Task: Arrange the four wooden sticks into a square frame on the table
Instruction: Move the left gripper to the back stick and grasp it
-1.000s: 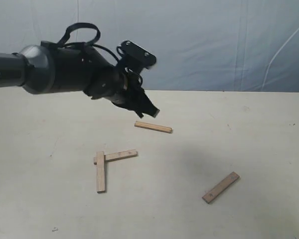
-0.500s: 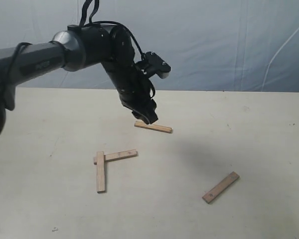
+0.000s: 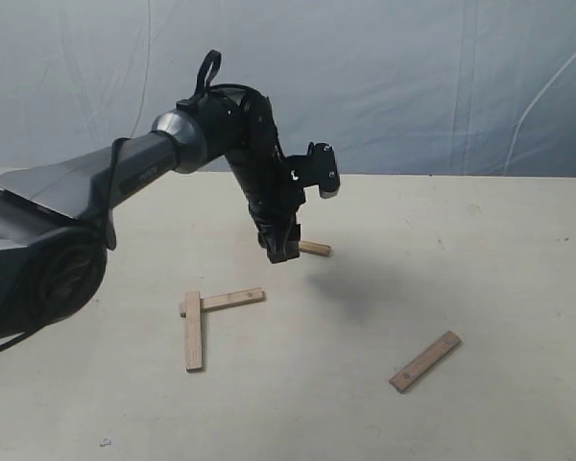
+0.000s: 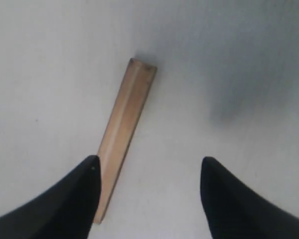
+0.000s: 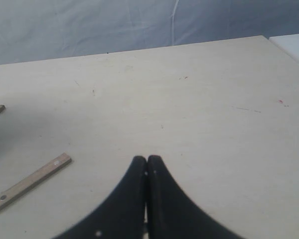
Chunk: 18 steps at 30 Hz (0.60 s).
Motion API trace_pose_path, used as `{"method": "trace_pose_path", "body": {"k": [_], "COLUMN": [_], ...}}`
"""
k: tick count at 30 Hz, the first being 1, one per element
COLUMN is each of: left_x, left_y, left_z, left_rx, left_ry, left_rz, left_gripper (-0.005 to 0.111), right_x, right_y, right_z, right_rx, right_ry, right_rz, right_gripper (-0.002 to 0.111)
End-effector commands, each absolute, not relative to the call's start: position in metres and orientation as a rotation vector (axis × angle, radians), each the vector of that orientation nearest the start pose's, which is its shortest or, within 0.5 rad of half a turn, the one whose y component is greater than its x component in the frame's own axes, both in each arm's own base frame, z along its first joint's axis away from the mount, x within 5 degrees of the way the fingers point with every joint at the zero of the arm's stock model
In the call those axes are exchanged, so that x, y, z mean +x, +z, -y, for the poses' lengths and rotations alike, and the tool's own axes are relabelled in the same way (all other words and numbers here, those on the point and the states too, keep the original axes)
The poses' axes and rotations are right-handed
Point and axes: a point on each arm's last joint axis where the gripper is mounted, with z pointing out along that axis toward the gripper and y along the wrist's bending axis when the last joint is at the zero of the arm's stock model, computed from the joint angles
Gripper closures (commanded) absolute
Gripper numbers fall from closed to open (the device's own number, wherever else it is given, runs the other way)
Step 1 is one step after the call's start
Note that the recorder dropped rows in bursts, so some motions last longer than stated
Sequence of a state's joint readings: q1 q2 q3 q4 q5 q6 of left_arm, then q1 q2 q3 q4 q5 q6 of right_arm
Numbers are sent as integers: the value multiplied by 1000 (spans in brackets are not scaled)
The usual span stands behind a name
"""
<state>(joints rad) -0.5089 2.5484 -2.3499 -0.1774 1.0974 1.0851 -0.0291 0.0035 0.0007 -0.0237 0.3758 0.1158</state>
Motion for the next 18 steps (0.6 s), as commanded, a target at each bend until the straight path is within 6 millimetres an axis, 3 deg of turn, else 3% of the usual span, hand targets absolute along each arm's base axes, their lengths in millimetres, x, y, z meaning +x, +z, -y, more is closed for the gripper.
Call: {"method": "trace_pose_path", "body": {"k": [1, 8, 14, 18], "left_x": [464, 466, 466, 466], "left_y": [154, 145, 112, 95], "left_z": [286, 306, 315, 314], "left_rx": [1890, 1798, 1876, 1893], "left_ry": [-162, -112, 100, 104], "left_rz": [-1920, -1872, -1850, -1870], "left_gripper": [45, 44, 44, 44], "right_x": [53, 53, 53, 53], "right_y": [181, 181, 180, 180], "right_z": [3, 3, 3, 3], "right_rx": [123, 123, 123, 123], "right_ry": [29, 29, 29, 29], "right_rz": [-1841, -1841, -1844, -1844], "right_gripper": [109, 109, 109, 109]}}
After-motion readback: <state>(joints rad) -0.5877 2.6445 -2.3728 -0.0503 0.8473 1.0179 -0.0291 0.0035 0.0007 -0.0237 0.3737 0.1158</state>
